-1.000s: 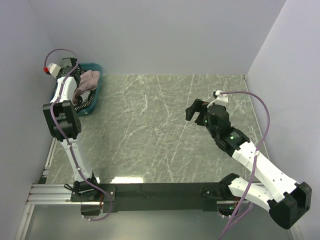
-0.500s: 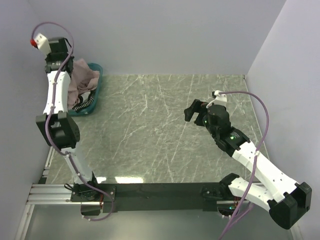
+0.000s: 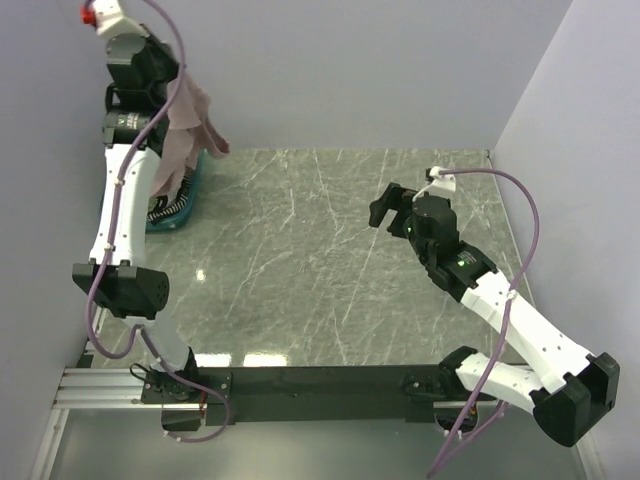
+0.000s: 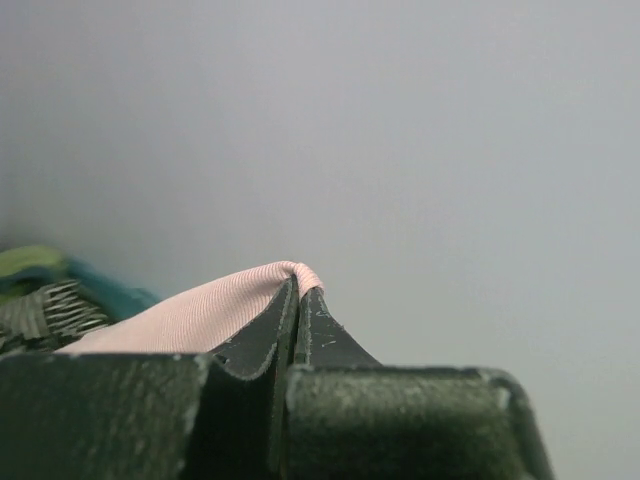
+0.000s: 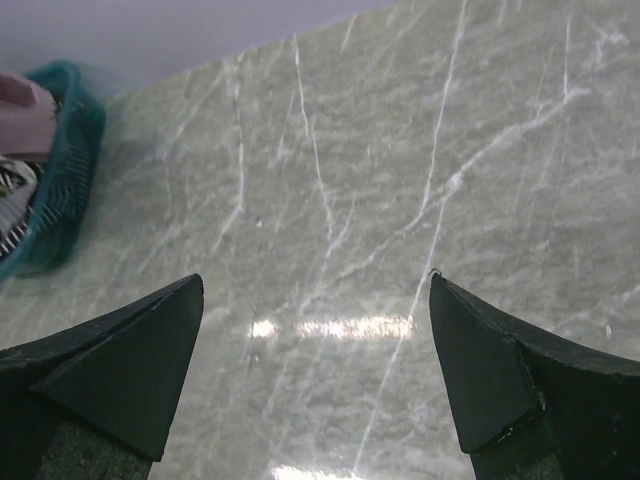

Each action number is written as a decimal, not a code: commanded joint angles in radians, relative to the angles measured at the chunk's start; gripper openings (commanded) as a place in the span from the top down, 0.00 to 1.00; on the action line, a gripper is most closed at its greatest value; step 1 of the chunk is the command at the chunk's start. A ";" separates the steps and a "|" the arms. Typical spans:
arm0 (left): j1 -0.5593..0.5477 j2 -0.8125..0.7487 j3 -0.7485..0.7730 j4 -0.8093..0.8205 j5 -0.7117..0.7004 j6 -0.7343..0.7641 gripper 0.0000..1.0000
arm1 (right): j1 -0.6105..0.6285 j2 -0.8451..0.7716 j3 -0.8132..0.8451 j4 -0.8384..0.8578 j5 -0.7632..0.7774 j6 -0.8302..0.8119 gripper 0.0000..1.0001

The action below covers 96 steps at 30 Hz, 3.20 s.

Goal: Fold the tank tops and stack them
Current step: Move the tank top to the center of the board, then flatten the tank top out

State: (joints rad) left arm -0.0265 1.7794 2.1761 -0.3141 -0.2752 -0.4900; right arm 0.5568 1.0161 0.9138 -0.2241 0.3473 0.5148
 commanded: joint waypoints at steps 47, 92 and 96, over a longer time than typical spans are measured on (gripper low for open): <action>-0.579 -0.417 -1.288 -0.040 0.175 -0.607 0.48 | 0.256 0.212 -0.303 0.190 0.013 0.060 0.11; -0.316 -0.383 -1.378 -0.166 0.199 -0.440 0.99 | -0.351 0.772 0.437 0.017 0.127 -0.128 1.00; -0.202 -0.394 -1.403 -0.186 0.203 -0.407 0.99 | -0.403 0.912 0.563 -0.024 0.124 -0.134 1.00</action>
State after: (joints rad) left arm -0.3008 1.4029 0.7952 -0.4763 -0.0982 -0.9482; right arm 0.1841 1.8668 1.3872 -0.2111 0.4812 0.3946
